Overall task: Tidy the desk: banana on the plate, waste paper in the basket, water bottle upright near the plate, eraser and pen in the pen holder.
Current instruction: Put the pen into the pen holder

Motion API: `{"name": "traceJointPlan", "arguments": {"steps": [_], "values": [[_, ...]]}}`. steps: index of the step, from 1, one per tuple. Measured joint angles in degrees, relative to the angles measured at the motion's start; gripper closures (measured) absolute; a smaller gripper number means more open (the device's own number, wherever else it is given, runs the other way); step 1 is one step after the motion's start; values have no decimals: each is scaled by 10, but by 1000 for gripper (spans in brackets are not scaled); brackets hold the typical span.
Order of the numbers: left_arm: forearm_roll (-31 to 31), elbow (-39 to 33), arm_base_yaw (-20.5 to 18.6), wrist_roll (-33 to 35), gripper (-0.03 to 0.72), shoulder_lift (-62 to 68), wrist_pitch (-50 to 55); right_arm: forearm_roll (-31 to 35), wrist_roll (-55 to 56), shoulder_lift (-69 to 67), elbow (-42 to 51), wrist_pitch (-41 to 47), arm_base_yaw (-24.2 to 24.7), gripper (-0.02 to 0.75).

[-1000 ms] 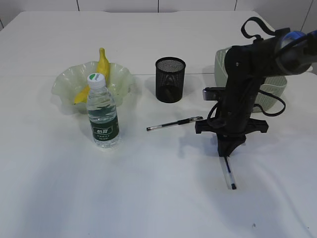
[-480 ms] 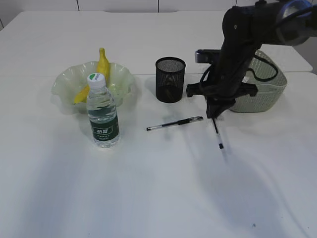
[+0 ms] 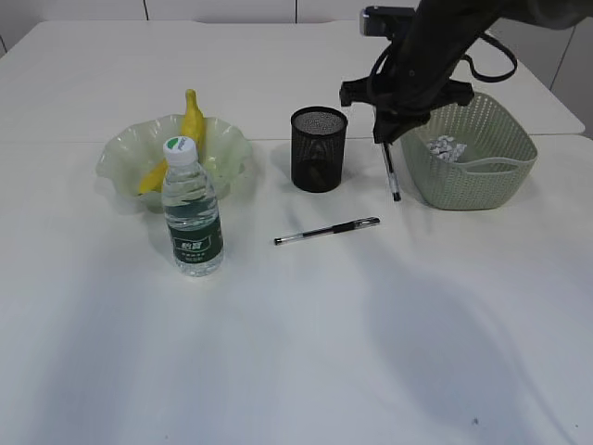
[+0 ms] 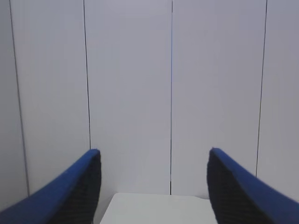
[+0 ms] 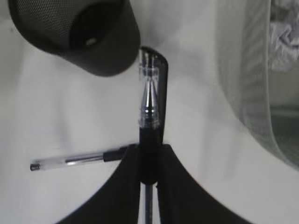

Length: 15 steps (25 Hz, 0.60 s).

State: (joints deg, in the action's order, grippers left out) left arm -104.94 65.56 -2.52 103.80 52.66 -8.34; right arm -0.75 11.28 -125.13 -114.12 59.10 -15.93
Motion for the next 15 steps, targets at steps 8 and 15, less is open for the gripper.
{"name": "traceJointPlan", "arguments": {"steps": [8,15], "values": [[0,0,0,0,196,0,0,-2,-30,0,-23,-85,0,687],[0,0,0,0,204,0,0,-1,-38,0,-23,-213,0,687]]}}
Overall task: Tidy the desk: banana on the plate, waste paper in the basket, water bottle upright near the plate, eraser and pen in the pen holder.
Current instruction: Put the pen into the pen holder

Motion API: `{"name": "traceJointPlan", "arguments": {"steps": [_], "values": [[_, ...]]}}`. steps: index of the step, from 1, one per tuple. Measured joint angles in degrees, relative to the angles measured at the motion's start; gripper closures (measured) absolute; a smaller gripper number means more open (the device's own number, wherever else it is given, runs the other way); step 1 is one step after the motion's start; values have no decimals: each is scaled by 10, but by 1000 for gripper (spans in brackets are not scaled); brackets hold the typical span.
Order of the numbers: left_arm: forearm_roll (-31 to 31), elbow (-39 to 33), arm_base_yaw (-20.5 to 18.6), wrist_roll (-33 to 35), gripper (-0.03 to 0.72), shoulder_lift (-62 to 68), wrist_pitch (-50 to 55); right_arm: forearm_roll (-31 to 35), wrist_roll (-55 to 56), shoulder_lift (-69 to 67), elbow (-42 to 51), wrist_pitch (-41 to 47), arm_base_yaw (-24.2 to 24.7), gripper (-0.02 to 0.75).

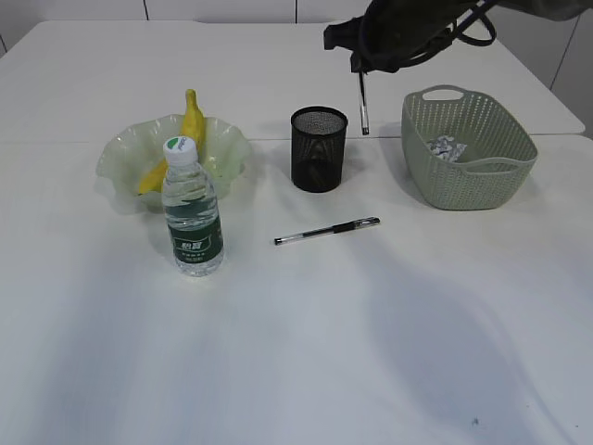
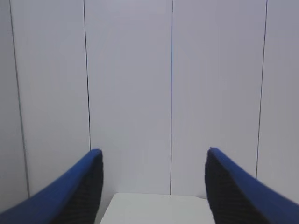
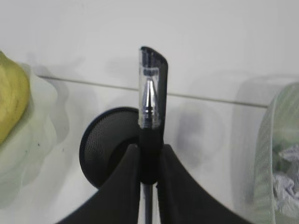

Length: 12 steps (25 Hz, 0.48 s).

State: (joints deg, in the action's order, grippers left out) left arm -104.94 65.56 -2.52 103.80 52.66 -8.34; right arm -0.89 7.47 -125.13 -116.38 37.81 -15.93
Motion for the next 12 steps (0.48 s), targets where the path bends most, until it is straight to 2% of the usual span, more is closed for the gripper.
{"name": "traceJointPlan", "arguments": {"steps": [12], "values": [[0,0,0,0,214,13,0,-9,-18,-11,0,-199,0,687]]}}
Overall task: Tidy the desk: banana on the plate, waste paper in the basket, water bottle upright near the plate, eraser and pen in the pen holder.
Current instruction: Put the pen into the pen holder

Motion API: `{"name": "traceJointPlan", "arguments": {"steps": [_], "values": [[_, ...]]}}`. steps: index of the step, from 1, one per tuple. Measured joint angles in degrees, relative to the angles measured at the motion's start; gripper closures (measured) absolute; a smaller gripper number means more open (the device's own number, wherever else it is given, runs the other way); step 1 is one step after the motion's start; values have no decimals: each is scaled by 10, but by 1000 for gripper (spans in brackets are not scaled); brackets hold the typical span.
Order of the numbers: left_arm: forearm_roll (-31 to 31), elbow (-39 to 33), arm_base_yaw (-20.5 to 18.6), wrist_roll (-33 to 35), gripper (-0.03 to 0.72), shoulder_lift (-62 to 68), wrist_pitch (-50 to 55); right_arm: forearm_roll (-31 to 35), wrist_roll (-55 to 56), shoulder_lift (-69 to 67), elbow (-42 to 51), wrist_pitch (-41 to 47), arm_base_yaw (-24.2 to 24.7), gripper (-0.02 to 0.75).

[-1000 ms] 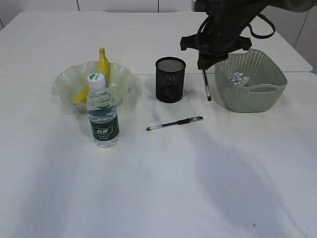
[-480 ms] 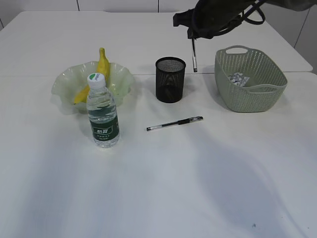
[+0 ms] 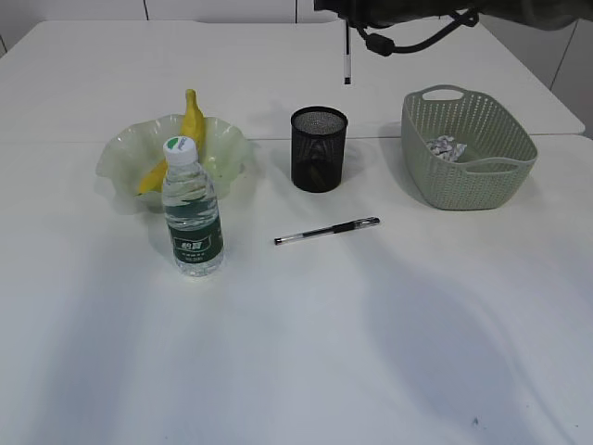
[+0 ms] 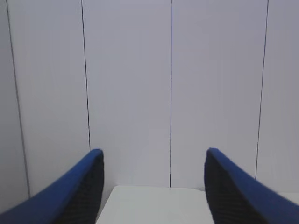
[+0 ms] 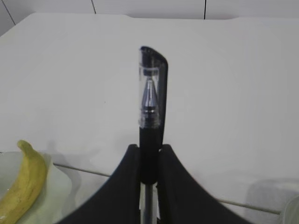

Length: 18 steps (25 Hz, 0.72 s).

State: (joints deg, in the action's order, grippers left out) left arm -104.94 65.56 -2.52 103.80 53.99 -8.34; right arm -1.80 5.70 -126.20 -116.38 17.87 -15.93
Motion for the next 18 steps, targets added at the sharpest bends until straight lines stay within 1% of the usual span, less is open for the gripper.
{"name": "traceJointPlan", "arguments": {"steps": [4,9,18], "values": [[0,0,0,0,214,5,0,-34,-7,-12,0,-48,0,687],[3,0,0,0,214,6,0,-54,-8,-22,0,-122,0,687],[20,0,0,2,214,13,0,-76,-10,-63,0,-157,-6,687]]}}
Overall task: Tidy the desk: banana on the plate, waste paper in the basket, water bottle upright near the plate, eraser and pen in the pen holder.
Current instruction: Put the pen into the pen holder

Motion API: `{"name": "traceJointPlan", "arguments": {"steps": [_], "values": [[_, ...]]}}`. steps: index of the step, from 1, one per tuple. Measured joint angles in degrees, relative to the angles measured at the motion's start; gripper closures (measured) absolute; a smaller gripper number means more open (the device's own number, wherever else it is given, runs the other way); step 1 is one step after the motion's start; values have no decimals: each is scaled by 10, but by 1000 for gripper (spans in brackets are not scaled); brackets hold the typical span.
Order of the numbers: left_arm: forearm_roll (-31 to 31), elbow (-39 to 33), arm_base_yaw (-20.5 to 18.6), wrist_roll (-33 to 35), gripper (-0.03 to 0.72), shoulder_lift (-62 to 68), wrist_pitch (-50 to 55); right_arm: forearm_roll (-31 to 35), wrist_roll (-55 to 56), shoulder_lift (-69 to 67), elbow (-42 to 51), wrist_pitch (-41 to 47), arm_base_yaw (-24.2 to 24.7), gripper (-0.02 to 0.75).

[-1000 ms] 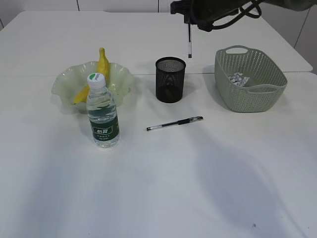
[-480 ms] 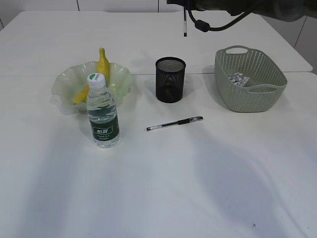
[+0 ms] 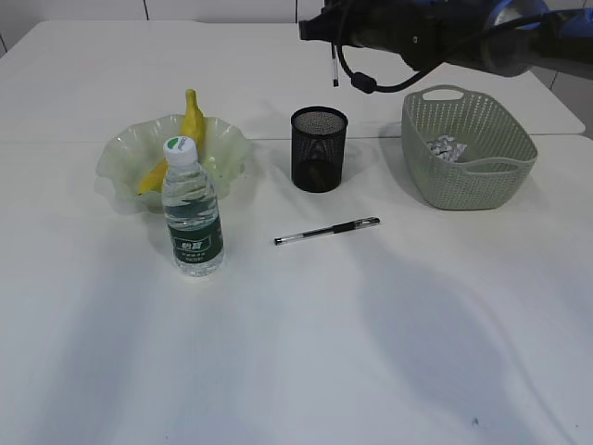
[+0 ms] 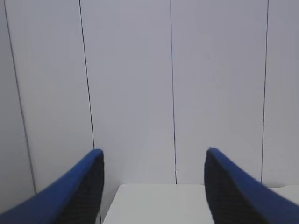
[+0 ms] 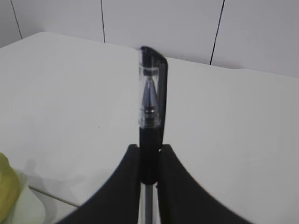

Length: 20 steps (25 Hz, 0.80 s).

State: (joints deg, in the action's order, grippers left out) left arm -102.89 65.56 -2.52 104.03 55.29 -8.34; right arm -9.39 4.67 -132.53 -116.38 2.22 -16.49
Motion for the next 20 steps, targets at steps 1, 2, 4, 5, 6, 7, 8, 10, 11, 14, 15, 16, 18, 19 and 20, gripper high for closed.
{"name": "traceJointPlan", "arguments": {"steps": [1,2,4,5,6,7,8,10,11,14,15,16,18,19,20], "values": [[3,0,0,0,214,1,0,-1,0,-3,0,-6,0,687],[4,0,0,0,214,4,0,-1,0,-7,0,-12,0,687],[5,0,0,0,214,9,0,-5,0,-9,0,-22,0,687],[5,0,0,0,214,13,0,-9,0,-12,0,-25,0,687],[5,0,0,0,214,15,1,-13,0,-14,0,-30,0,687],[5,0,0,0,214,18,1,-14,0,-17,0,-33,0,687],[5,0,0,0,214,19,2,-16,0,-20,0,-35,0,687],[5,0,0,0,214,21,5,-18,0,-28,0,-45,0,687],[6,0,0,0,214,21,7,-18,0,-31,0,-47,-1,687],[15,0,0,0,214,21,14,-18,0,-42,0,-49,-6,687],[18,0,0,0,214,21,15,-18,0,-44,0,-49,-9,687],[23,0,0,0,214,21,15,-19,0,-46,0,-50,-11,687],[27,0,0,0,214,21,15,-19,0,-46,0,-50,-14,687],[28,0,0,0,214,21,15,-19,0,-47,0,-53,-16,687],[28,0,0,0,214,21,15,-19,0,-48,0,-54,-16,687]]}}
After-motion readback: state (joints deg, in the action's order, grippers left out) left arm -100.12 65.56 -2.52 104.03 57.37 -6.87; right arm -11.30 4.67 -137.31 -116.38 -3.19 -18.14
